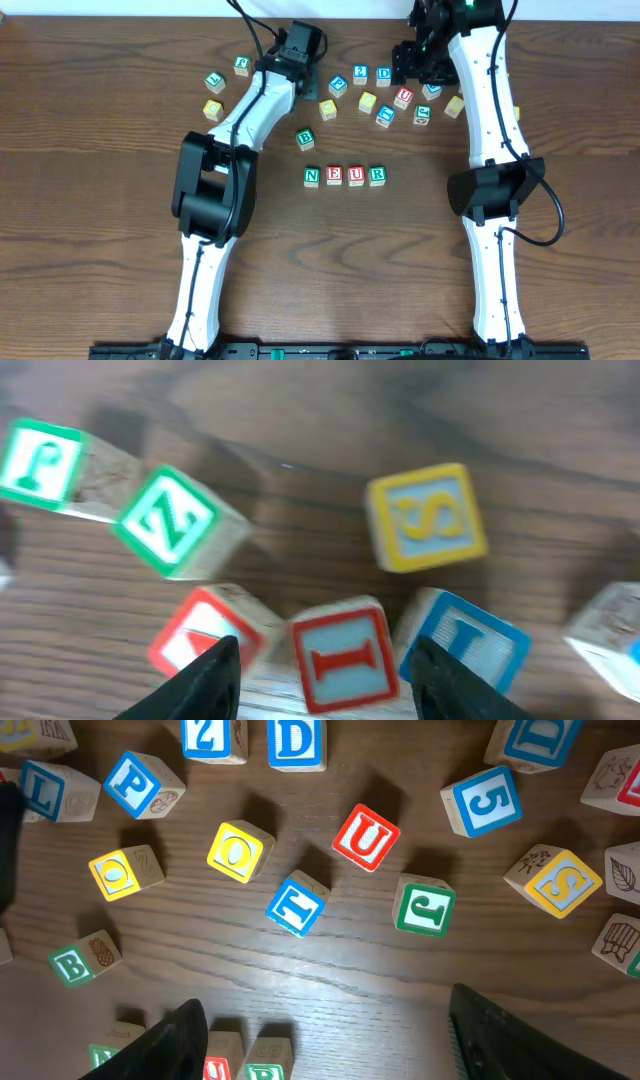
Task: Spell out NEURIPS
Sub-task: 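Move the left gripper over the red I block in the pile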
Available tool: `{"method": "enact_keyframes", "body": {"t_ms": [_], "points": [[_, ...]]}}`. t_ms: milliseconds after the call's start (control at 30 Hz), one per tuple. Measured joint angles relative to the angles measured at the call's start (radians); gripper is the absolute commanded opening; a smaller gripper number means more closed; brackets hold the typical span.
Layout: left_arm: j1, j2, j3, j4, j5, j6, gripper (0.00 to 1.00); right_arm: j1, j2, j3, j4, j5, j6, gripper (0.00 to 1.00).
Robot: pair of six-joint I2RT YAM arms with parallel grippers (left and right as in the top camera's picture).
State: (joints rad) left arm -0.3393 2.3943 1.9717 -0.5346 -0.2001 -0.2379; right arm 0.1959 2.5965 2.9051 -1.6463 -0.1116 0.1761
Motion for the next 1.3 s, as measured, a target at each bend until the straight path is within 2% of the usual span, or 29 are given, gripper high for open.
{"method": "enact_keyframes", "body": {"t_ms": [933,1300], "points": [[0.006,0.001,0.0,-0.002,-0.004,-0.028,0.53,0.0,0.0,0.0,-0.007,0.0,-0.002,0.72],[0.002,0.001,0.013,-0.063,-0.005,-0.043,0.53,0.0,0.0,0.0,-0.008,0.0,-0.002,0.72]]}}
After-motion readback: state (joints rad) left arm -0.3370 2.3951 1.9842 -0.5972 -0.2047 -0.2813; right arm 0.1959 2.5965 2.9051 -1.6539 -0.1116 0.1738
